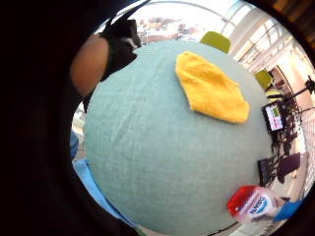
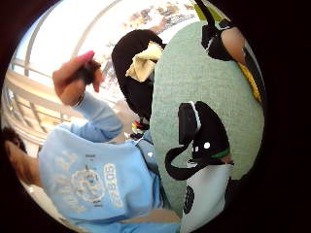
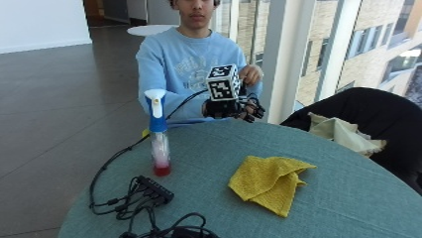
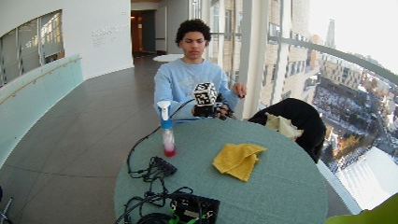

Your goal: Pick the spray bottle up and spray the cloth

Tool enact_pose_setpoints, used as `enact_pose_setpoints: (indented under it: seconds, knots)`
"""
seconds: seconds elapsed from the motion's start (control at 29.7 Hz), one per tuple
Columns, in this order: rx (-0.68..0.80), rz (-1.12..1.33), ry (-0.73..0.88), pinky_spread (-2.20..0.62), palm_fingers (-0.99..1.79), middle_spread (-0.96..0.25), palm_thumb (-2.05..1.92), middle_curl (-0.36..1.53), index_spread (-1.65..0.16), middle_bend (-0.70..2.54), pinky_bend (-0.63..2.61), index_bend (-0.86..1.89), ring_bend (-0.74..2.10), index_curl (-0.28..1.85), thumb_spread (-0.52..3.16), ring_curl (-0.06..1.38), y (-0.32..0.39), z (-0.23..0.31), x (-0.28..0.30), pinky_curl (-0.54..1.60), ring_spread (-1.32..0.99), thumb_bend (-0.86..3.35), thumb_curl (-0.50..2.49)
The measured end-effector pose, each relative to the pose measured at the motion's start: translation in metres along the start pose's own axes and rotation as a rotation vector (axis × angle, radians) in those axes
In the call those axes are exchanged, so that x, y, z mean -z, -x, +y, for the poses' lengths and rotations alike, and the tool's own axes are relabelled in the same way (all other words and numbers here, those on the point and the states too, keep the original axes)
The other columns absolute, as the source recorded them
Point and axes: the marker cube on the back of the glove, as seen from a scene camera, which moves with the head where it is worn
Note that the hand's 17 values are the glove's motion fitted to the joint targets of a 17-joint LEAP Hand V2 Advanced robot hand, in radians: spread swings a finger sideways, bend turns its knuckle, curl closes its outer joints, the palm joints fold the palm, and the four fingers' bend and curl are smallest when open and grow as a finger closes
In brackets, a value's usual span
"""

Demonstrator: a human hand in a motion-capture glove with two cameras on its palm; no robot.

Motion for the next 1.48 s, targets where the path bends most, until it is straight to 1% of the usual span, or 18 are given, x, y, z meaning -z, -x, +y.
enact_pose_setpoints:
  seconds: [0.03,0.17,0.34,0.57,0.64,0.84,1.01,1.18,1.48]
  knots:
    - [0.001,0.002,0.006,0.10,0.73,-0.04,0.53,0.07,-0.16,0.24,0.28,0.42,0.28,0.11,0.39,0.06,0.000,-0.002,-0.001,0.06,-0.02,0.36,0.11]
    - [0.009,0.020,0.047,0.15,0.68,-0.06,0.59,0.13,-0.24,0.24,0.30,0.36,0.30,0.19,0.64,0.15,0.004,-0.018,-0.014,0.15,-0.02,0.39,0.16]
    - [-0.005,0.020,0.066,0.19,0.64,-0.08,0.47,0.19,-0.30,0.28,0.25,0.31,0.27,0.23,0.86,0.18,0.010,-0.035,-0.025,0.18,-0.03,0.28,0.15]
    - [-0.024,0.022,0.093,0.21,0.63,-0.09,0.40,0.25,-0.34,0.30,0.20,0.23,0.24,0.26,0.99,0.20,0.013,-0.053,-0.037,0.21,-0.03,0.18,0.15]
    - [-0.020,0.026,0.098,0.21,0.60,-0.09,0.40,0.26,-0.36,0.32,0.20,0.17,0.23,0.26,1.02,0.20,0.015,-0.057,-0.039,0.22,-0.03,0.16,0.15]
    - [-0.011,0.044,0.102,0.22,0.58,-0.10,0.41,0.29,-0.39,0.32,0.20,0.14,0.22,0.26,1.07,0.22,0.022,-0.060,-0.041,0.24,-0.03,0.12,0.17]
    - [-0.023,0.071,0.115,0.23,0.56,-0.10,0.43,0.31,-0.40,0.32,0.19,0.13,0.23,0.26,1.09,0.23,0.020,-0.051,-0.034,0.25,-0.04,0.09,0.18]
    - [-0.043,0.093,0.131,0.23,0.54,-0.10,0.44,0.33,-0.41,0.34,0.20,0.11,0.23,0.25,1.10,0.24,0.020,-0.032,-0.025,0.27,-0.03,0.07,0.19]
    - [-0.123,0.078,0.089,0.23,0.53,-0.10,0.47,0.35,-0.42,0.36,0.20,0.11,0.25,0.23,1.10,0.26,0.005,0.036,-0.006,0.29,-0.03,0.02,0.21]
